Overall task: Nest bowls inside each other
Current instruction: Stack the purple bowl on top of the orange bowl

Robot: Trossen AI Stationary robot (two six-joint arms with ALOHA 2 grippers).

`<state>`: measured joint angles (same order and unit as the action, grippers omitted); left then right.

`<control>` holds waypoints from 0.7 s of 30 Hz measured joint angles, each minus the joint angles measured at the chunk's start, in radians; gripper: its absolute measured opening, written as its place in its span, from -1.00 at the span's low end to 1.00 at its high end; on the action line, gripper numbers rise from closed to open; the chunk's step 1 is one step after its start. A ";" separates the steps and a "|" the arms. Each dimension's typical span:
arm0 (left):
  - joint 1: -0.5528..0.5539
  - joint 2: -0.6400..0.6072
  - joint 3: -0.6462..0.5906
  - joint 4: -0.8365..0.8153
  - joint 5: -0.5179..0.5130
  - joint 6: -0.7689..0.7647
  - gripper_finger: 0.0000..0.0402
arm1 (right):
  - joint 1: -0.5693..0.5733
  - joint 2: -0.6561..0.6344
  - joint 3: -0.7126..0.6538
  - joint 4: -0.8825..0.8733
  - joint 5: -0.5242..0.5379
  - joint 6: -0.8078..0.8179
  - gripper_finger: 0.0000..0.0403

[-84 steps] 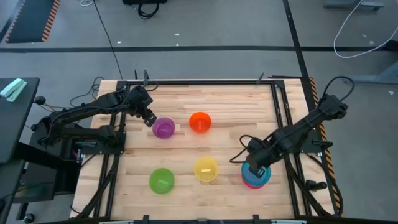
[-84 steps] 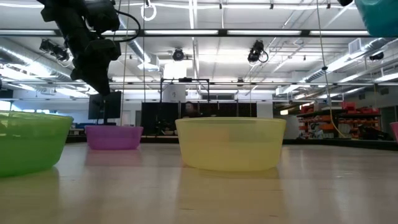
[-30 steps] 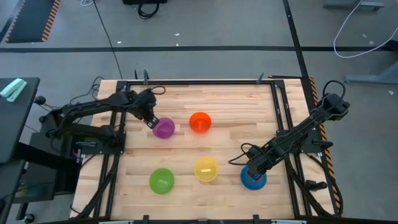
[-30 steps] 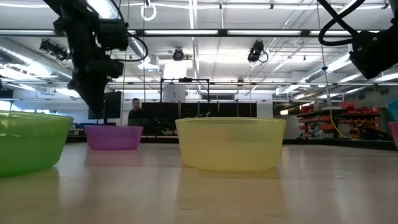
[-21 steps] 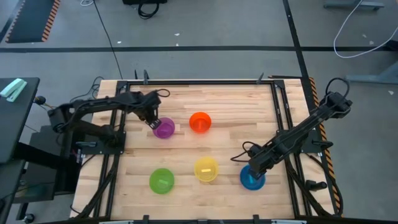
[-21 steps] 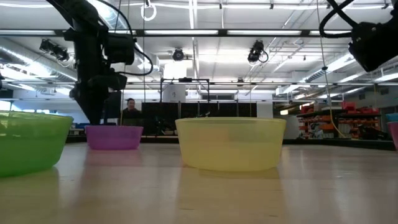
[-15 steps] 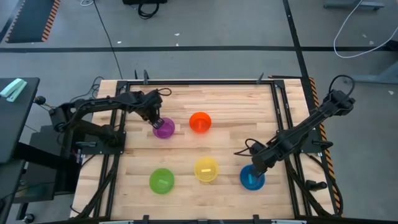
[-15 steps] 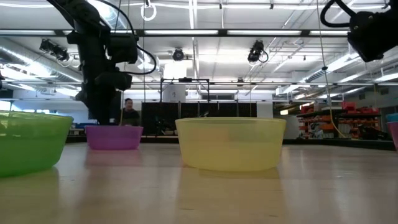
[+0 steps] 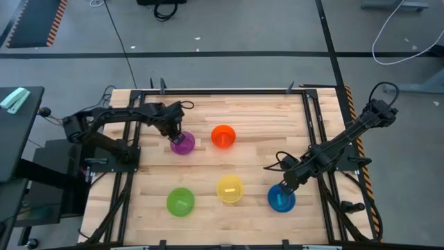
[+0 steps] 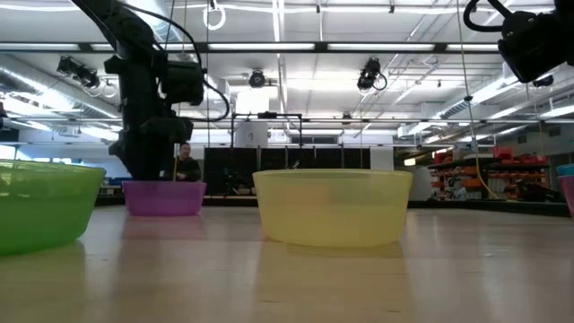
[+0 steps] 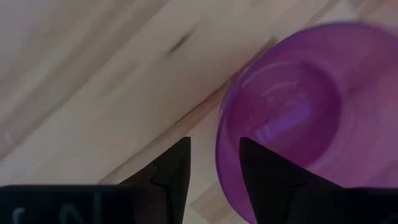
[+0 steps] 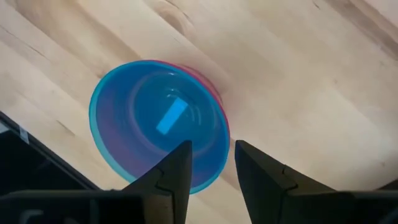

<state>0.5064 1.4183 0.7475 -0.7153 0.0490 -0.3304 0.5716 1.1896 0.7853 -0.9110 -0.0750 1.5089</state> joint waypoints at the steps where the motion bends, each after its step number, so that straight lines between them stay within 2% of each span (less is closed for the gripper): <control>1: 0.000 0.015 0.000 0.002 0.001 0.000 -0.27 | 0.000 0.000 0.000 0.000 0.000 0.000 -0.35; 12: 0.000 0.119 0.000 0.069 0.054 -0.060 -0.43 | 0.000 0.000 0.000 0.000 0.023 -0.019 -0.35; 21: 0.000 0.120 0.000 0.116 0.055 -0.105 -0.87 | 0.000 0.000 0.000 0.000 0.045 -0.028 -0.36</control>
<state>0.5064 1.5387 0.7475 -0.5990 0.1035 -0.4351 0.5713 1.1900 0.7853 -0.9115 -0.0299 1.4811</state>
